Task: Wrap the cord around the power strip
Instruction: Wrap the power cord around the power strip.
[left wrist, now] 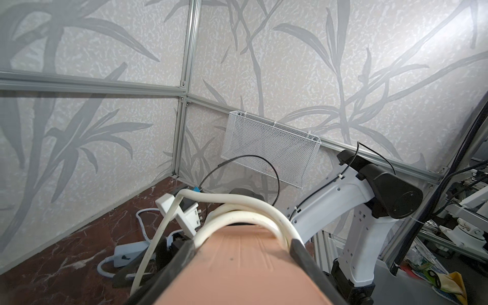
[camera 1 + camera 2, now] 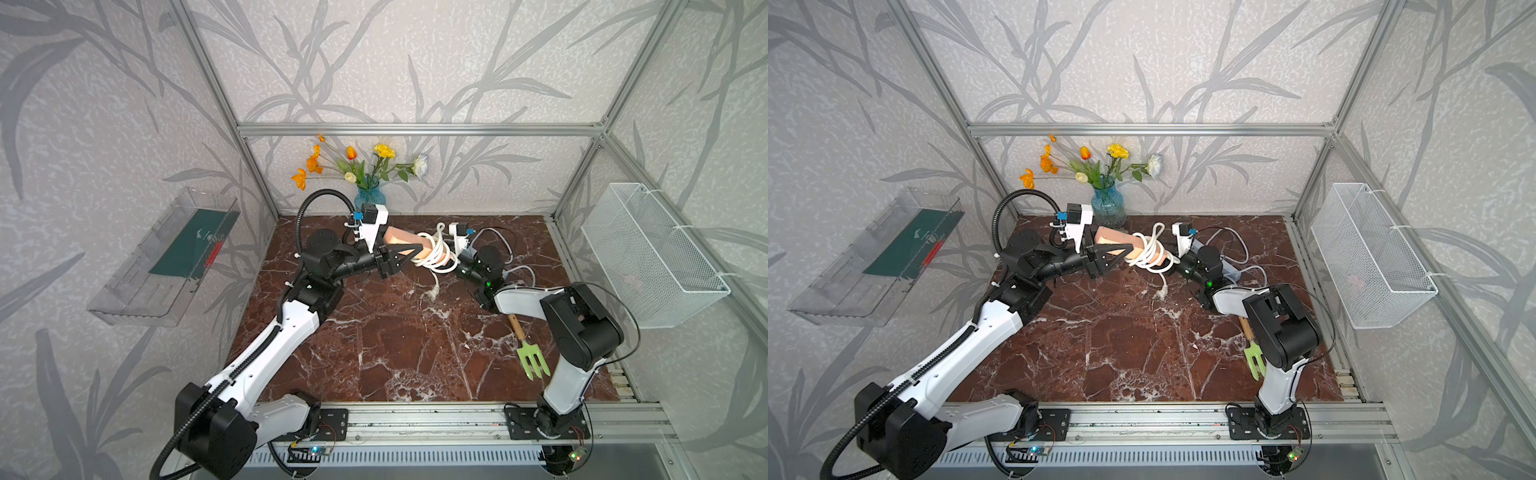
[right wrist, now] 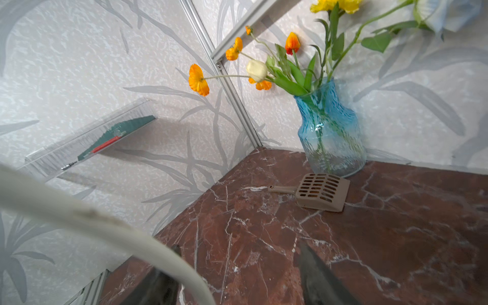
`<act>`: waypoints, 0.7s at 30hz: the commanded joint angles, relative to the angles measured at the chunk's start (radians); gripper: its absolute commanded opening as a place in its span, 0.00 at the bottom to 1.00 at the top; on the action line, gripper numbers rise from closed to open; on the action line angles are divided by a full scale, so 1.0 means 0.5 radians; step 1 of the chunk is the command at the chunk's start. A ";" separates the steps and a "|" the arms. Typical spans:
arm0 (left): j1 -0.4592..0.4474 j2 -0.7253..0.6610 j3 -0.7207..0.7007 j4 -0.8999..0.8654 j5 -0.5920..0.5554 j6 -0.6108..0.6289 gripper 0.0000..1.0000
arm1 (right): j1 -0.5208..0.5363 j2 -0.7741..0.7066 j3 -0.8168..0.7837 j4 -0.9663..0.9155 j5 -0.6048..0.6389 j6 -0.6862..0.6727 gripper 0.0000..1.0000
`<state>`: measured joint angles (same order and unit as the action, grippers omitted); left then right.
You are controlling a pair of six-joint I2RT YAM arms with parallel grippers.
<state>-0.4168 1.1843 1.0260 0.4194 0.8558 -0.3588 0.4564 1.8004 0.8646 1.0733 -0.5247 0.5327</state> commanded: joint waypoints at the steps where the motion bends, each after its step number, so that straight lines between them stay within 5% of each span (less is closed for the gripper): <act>1: 0.002 -0.044 0.102 0.232 -0.074 0.023 0.00 | -0.025 -0.106 -0.082 0.079 0.081 0.091 0.70; 14: 0.002 -0.024 0.165 0.247 -0.192 0.006 0.00 | 0.032 -0.301 -0.452 0.006 0.224 -0.034 0.71; 21: 0.002 -0.014 0.181 0.241 -0.195 0.000 0.00 | 0.052 -0.307 -0.428 -0.109 0.216 -0.098 0.52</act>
<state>-0.4168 1.1912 1.0634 0.4557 0.7776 -0.3592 0.4728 1.6482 0.6331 1.0412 -0.4267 0.5102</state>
